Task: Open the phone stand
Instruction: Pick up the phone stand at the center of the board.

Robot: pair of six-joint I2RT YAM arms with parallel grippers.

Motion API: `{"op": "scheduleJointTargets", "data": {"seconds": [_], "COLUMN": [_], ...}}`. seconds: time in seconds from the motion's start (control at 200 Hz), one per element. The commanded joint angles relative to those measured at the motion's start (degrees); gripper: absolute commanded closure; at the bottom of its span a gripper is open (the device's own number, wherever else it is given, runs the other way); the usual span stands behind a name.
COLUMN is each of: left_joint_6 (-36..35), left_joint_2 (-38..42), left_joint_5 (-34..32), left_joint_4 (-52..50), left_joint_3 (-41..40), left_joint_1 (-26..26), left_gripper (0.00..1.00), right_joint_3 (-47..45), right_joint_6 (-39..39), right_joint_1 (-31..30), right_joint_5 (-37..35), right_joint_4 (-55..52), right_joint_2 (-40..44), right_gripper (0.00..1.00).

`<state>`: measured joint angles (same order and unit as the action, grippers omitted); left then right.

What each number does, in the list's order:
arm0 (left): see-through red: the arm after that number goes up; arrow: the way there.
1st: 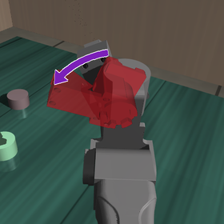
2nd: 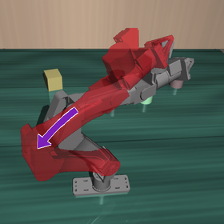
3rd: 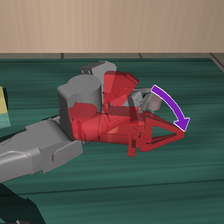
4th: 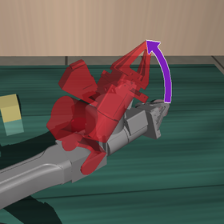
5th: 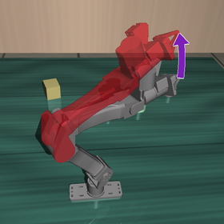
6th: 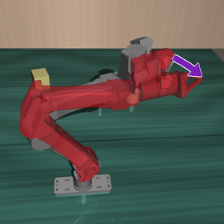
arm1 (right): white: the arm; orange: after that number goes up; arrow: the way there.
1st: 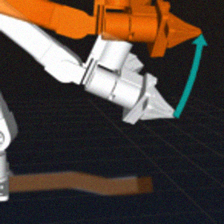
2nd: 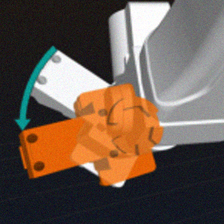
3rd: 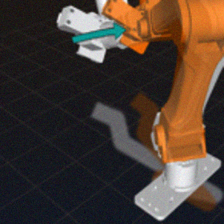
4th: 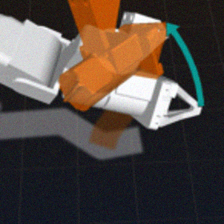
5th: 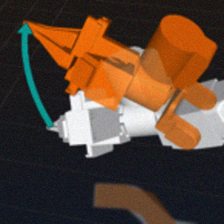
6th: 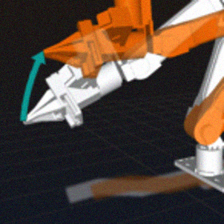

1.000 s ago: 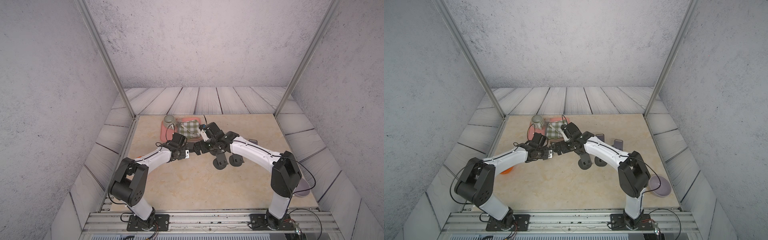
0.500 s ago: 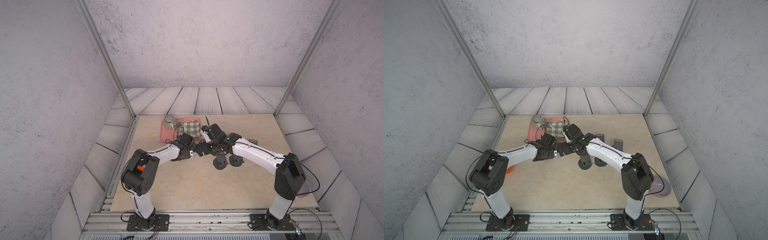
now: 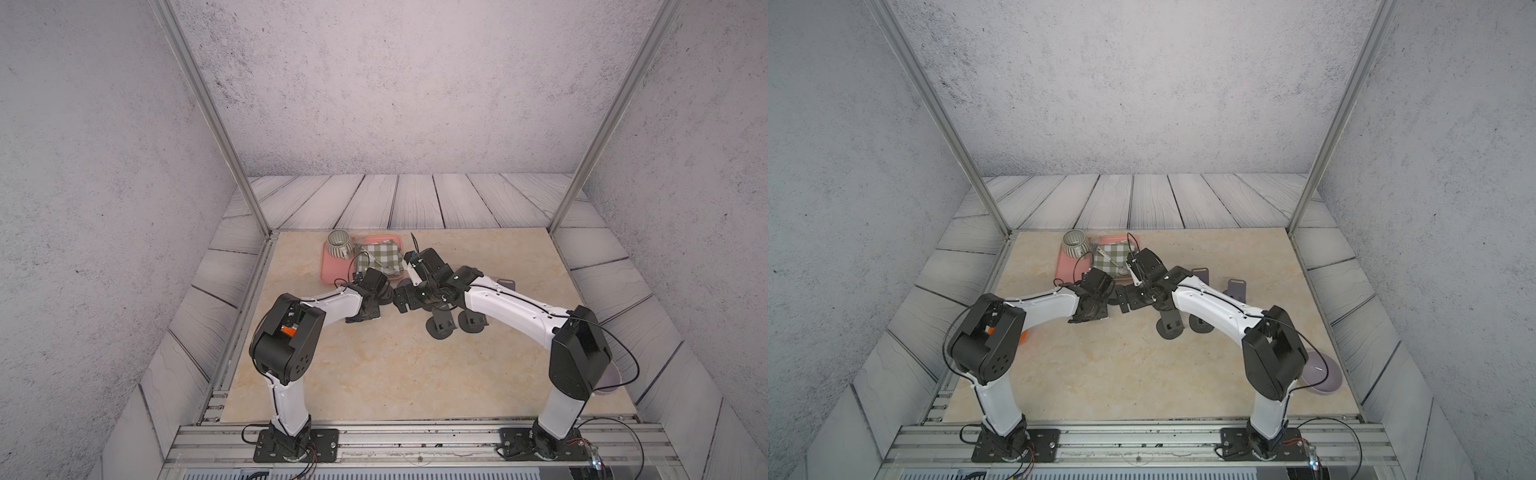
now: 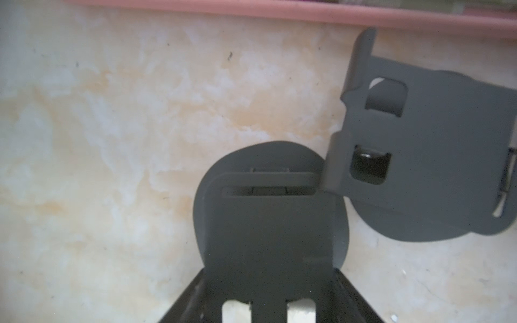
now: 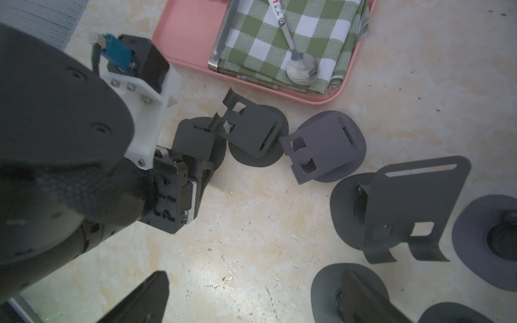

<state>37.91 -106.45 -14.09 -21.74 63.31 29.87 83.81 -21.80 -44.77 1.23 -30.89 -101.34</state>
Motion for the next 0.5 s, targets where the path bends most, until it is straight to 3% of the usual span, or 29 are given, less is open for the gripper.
{"op": "scheduleJointTargets", "data": {"seconds": [0.0, 0.07, 0.17, 0.495], "left_joint_6": [-0.3, -0.6, -1.0, -4.6], "left_joint_2": [-1.7, -1.5, -1.1, 3.9], "left_joint_5": [-1.0, -1.1, -1.1, -0.5], "left_joint_4": [-0.4, 0.0, 0.3, 0.7], "left_joint_3": [0.7, 0.4, -0.1, -3.3], "left_joint_1": [0.1, 0.1, 0.1, 0.1], "left_gripper": [0.46, 0.55, 0.58, 0.61], "right_joint_3": [-0.3, -0.3, -0.3, -1.5], "right_joint_6": [0.8, 0.8, 0.7, -0.5], "right_joint_1": [0.1, 0.3, 0.2, 0.2], "right_joint_5": [-1.4, -1.5, -1.4, -0.5], "right_joint_4": [-1.4, -1.5, -1.4, -0.1], "right_joint_2": [2.7, 2.8, 2.9, 3.2], "right_gripper": [0.01, 0.01, 0.01, 0.01]}}
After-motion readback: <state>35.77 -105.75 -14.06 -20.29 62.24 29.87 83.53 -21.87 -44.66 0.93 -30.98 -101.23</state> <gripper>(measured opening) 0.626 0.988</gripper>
